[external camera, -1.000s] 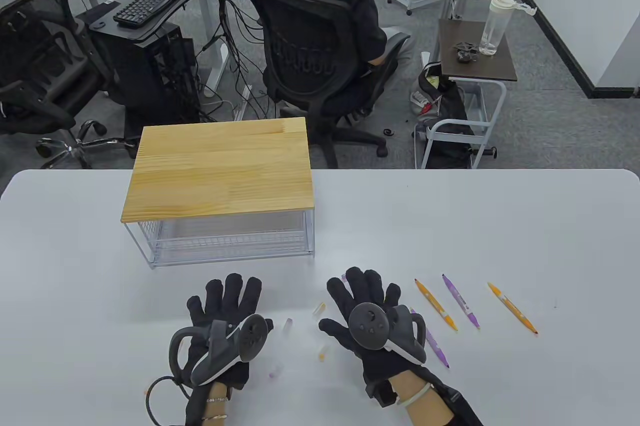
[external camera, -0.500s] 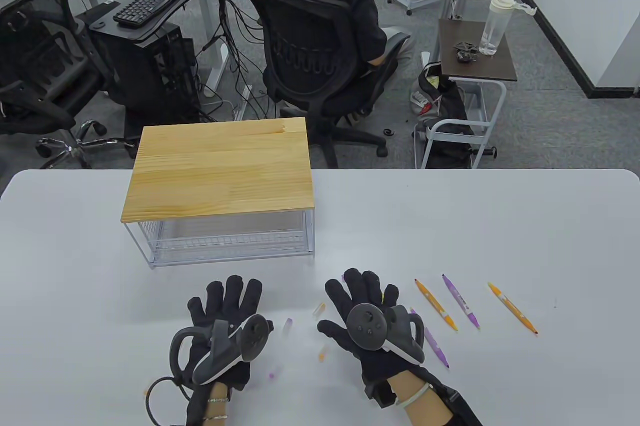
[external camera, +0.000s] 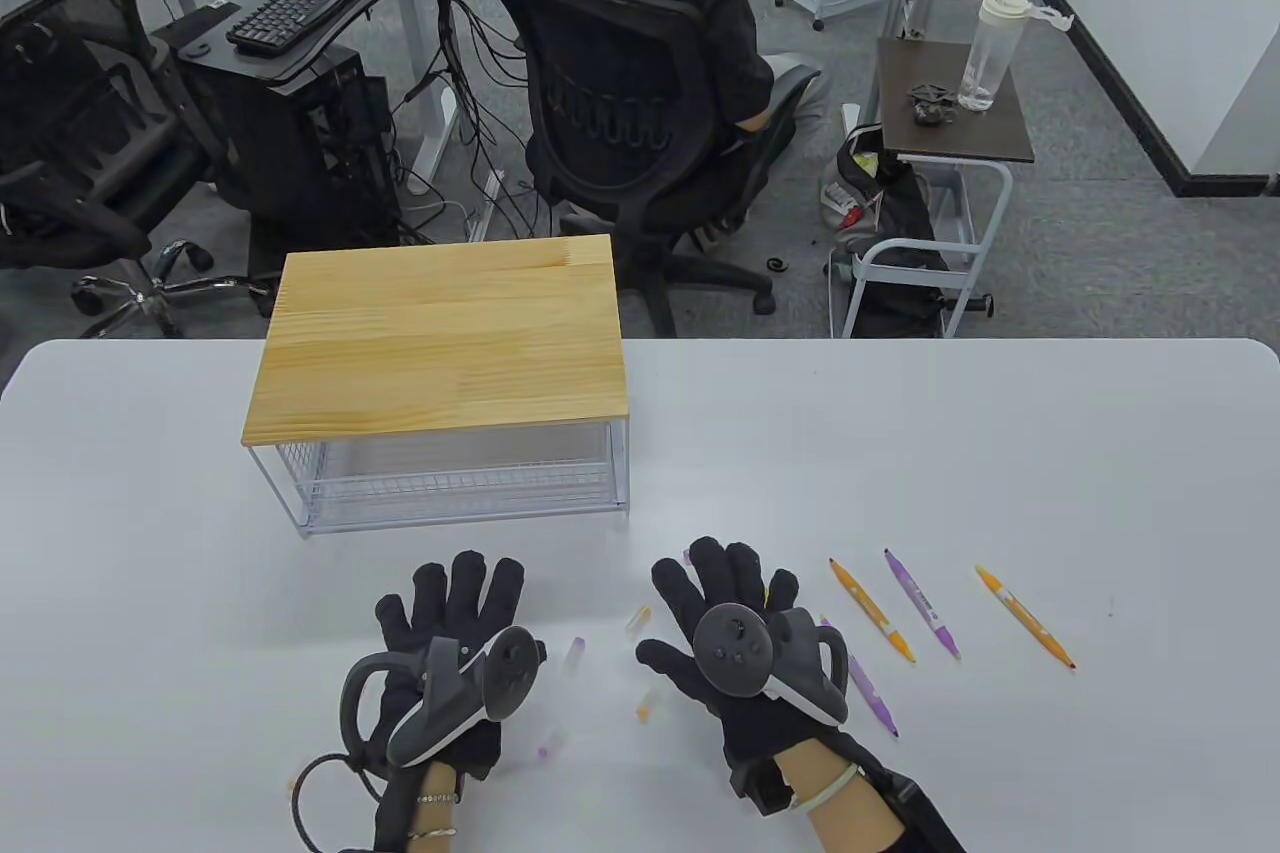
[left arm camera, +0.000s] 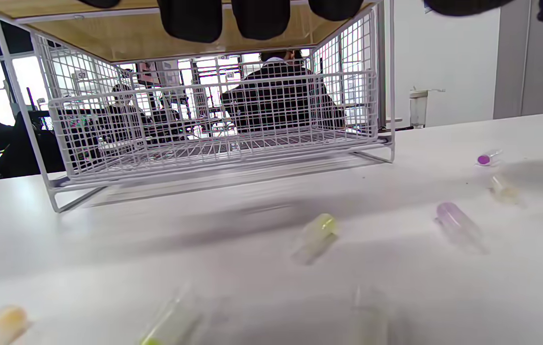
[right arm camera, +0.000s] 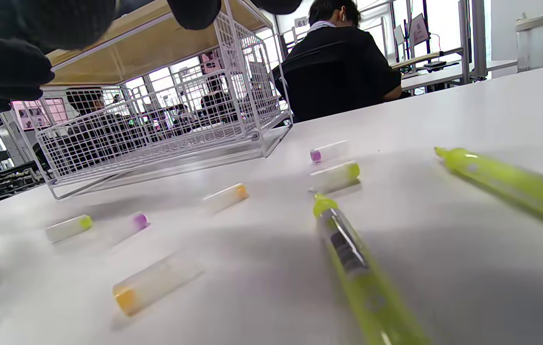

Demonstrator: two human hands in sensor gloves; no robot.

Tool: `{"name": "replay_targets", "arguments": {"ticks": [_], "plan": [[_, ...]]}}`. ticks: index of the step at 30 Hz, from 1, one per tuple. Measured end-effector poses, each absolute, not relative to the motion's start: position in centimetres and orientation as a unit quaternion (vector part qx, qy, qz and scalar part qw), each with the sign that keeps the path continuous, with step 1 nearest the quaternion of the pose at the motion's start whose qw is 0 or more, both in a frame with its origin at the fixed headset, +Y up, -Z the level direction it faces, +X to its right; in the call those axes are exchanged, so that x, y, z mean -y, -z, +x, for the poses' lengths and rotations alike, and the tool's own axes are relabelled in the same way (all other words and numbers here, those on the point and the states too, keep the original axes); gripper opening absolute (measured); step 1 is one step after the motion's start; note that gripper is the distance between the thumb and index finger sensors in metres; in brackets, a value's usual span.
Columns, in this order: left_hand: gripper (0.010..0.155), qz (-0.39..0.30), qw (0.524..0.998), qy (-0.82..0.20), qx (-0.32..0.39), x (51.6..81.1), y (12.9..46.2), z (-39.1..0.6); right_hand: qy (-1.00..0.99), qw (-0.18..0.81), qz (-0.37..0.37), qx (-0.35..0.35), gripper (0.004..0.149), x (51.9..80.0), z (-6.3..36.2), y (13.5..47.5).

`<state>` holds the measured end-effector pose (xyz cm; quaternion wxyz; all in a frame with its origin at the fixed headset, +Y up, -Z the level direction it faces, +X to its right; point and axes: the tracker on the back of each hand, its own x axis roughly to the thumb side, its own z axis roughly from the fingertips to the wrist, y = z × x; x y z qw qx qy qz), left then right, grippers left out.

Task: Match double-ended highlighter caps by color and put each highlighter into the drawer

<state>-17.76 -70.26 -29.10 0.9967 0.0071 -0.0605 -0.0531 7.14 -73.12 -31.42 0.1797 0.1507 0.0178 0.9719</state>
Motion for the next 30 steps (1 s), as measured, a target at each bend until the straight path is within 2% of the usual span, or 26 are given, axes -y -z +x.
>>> {"name": "replay_targets", "arguments": {"ticks": [24, 30], "plan": [[0.076, -0.006, 0.996, 0.075, 0.053, 70.8, 29.5, -17.6, -0.974, 0.185, 0.128, -0.021, 0.075, 72.9, 7.8, 32.2], [0.076, 0.006, 0.999, 0.037, -0.019, 69.7, 31.8, -18.4, -0.975, 0.179, 0.132, -0.007, 0.074, 72.1, 8.2, 32.0]]}}
